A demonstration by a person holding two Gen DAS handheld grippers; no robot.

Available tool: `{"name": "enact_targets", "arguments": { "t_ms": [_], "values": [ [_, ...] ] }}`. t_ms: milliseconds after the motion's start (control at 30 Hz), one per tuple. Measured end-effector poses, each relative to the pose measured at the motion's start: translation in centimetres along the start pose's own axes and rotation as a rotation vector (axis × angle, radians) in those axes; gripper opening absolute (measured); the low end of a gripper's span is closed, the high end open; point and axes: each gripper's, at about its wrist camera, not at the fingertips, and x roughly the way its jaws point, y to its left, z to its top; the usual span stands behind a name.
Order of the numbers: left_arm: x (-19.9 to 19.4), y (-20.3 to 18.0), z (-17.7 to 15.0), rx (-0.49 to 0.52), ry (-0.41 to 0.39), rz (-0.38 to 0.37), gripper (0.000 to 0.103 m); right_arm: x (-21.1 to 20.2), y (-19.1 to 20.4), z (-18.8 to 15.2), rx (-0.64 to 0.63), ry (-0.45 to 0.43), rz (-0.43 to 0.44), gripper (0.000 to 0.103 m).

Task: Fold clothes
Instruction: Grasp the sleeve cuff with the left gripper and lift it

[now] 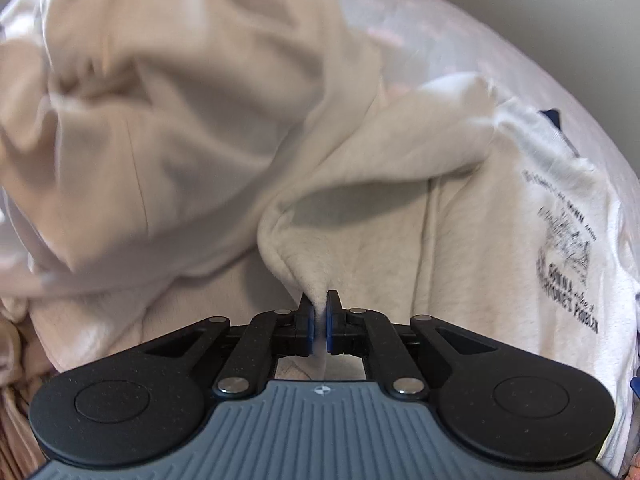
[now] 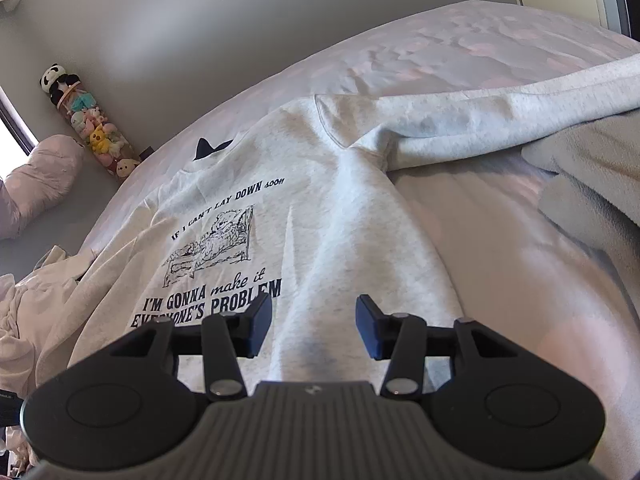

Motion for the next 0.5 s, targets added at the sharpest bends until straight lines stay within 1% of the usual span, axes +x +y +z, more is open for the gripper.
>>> {"name": "enact_targets", "arguments": {
  "t_ms": [133, 267, 367, 500],
  "values": [
    [-3.8, -1.6, 2.0, 0.086, -0.083, 0.001, 0.003, -0.3, -0.7, 0.0, 0.039, -0.015, 0.022, 0.05],
    [-7.2, -4.9, 6.0, 0.221, -0.148, 0.062, 0.003, -0.4, -1.1, 0.0, 0.065, -0.023, 0.045, 0.05],
    [-9.5, -7.0, 8.6, 0.349, -0.192, 0.152, 0.003, -0.6, -1.5, 0.1, 0.09, -0.027, 0.055, 0.05],
    [-10.9, -10.0, 11.5, 0.542, -0.233, 0.323, 0.003, -0.6, -2.1, 0.1, 0.127, -0.035, 0.067, 0.051]
  ]
}}
